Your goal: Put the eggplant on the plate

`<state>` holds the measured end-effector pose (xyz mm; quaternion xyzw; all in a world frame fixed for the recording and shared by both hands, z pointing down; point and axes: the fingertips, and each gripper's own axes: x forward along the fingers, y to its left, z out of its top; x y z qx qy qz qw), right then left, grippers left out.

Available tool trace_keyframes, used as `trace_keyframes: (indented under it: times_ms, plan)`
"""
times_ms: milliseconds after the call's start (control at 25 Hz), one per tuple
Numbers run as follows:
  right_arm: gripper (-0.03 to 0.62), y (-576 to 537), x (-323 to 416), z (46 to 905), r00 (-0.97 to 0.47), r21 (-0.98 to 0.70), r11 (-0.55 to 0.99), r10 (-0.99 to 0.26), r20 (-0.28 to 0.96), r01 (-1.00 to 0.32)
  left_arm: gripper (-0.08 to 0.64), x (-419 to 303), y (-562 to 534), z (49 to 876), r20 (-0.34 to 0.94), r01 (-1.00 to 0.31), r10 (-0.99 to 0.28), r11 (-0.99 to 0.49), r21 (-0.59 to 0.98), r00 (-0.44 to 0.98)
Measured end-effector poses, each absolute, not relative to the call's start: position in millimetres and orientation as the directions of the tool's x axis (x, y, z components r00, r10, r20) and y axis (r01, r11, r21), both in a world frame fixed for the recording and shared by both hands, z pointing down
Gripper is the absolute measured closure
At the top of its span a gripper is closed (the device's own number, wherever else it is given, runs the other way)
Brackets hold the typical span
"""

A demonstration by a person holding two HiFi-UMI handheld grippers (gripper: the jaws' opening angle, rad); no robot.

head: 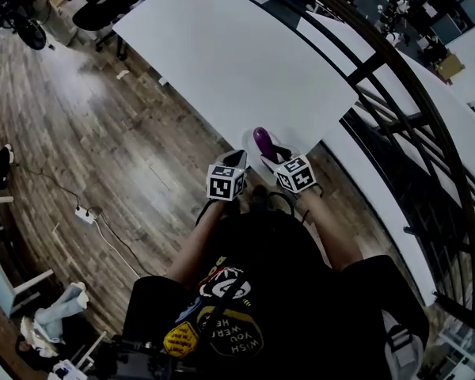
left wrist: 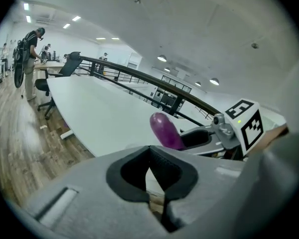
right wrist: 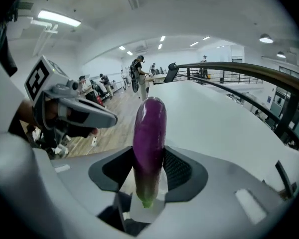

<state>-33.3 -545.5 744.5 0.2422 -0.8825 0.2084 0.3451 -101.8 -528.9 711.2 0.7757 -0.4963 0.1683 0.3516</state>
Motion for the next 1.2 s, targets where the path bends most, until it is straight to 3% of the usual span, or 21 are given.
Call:
trace_keyframes:
  times_ms: [360,760,960,1200]
  plan:
    - [0.397,-566,-36,835,-0.387,-0.030,0.904,-0.152,0.910,-0.426,0.555,-106,-512,739,0.645,-0.894,-0.638,-0.169,0.415,0.420]
    - [0.397,-571,-53,845,-0.360,0.016,0.929,-0.159,0.919,-0.371,0.555,-125,-516,733,0.637,-0.900,-0.668,-0.115,0.421,0.384]
    - [0.385,-570,-33,826,-0.422,0.002,0.883,-0.227,0.878,-0.469,0.555,-121,-519,723,0.624,-0.886,-0.667,-0.126,0.446,0.408]
    - [0.388,-572,11,751,-0.557,-0.109,0.715,-0.430,0.711,-0.690,0.555,-119,-538,684,0.533,-0.865,-0.723,-0.181,0.467,0.439]
